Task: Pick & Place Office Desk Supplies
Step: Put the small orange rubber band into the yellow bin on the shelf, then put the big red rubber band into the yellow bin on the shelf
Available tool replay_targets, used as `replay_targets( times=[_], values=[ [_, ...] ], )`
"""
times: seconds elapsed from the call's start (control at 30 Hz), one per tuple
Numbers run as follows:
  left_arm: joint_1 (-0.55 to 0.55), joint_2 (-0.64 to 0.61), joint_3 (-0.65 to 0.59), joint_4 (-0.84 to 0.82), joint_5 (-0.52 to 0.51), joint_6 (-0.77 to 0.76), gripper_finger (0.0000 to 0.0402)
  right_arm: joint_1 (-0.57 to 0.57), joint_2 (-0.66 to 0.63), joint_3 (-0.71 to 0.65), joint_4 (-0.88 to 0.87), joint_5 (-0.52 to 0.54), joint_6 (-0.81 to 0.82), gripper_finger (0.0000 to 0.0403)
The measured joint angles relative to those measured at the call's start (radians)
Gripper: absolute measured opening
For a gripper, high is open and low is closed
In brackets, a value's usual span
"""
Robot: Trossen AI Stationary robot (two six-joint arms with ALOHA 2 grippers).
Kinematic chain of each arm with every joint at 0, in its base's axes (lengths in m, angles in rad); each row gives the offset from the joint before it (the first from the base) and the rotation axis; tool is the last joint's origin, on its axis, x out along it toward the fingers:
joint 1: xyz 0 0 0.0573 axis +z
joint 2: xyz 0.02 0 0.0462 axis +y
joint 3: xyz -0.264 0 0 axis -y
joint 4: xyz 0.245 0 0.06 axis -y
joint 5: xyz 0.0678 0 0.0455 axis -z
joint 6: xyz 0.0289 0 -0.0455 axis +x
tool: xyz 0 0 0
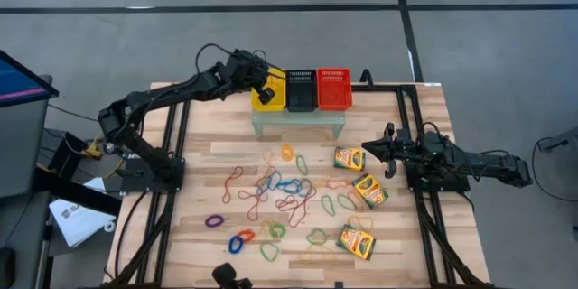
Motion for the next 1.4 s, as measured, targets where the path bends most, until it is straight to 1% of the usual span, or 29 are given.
replay_targets(
  times=[0.13,0.27,0.37,0.43,0.5,0.63,0.8,0.9,1.0,1.07,1.13,1.2,1.33,1.4],
  values=[
    [-0.014,-0.015,0.000,-0.011,-0.003,0.039,0.0083,0.000,0.000,0.000,0.000,0.000,0.000,0.0017],
    [-0.032,-0.030,0.000,-0.019,-0.015,0.040,0.0152,0.000,0.000,0.000,0.000,0.000,0.000,0.0017],
    [-0.056,-0.064,0.000,-0.056,-0.019,0.028,0.0204,0.000,0.000,0.000,0.000,0.000,0.000,0.0017],
    [-0.090,-0.099,0.000,-0.096,-0.053,0.026,0.0230,0.000,0.000,0.000,0.000,0.000,0.000,0.0017],
    [-0.132,-0.140,0.000,-0.156,-0.092,0.010,0.0247,0.000,0.000,0.000,0.000,0.000,0.000,0.0017],
    [-0.240,-0.239,0.000,-0.318,-0.104,-0.103,0.0256,0.000,0.000,0.000,0.000,0.000,0.000,0.0017],
    [-0.413,-0.312,0.001,-0.506,-0.103,-0.312,0.0245,0.000,0.000,0.000,0.000,0.001,0.000,0.0017],
    [-0.518,-0.308,0.001,-0.624,-0.101,-0.441,0.0240,0.000,0.000,0.000,0.000,0.002,0.000,0.0017],
    [-0.619,-0.277,0.001,-0.720,-0.099,-0.556,0.0238,0.001,0.000,0.000,0.000,0.002,0.000,0.0017],
    [-0.670,-0.250,0.001,-0.772,-0.117,-0.624,0.0238,0.001,0.000,0.000,0.000,0.002,0.000,0.0017],
    [-0.703,-0.221,0.001,-0.803,-0.151,-0.686,0.0238,0.001,0.000,0.000,0.000,0.002,0.000,0.0017],
    [-0.709,-0.194,0.001,-0.820,-0.167,-0.721,0.0240,0.000,0.000,0.000,0.000,0.002,0.000,0.0017],
    [-0.709,-0.148,-0.042,-0.823,-0.166,-0.751,0.0241,0.001,0.000,0.000,0.000,0.002,0.000,0.0017],
    [-0.695,-0.141,-0.090,-0.817,-0.138,-0.753,0.0242,0.001,0.000,0.000,0.000,0.002,0.000,0.0017]
  ],
)
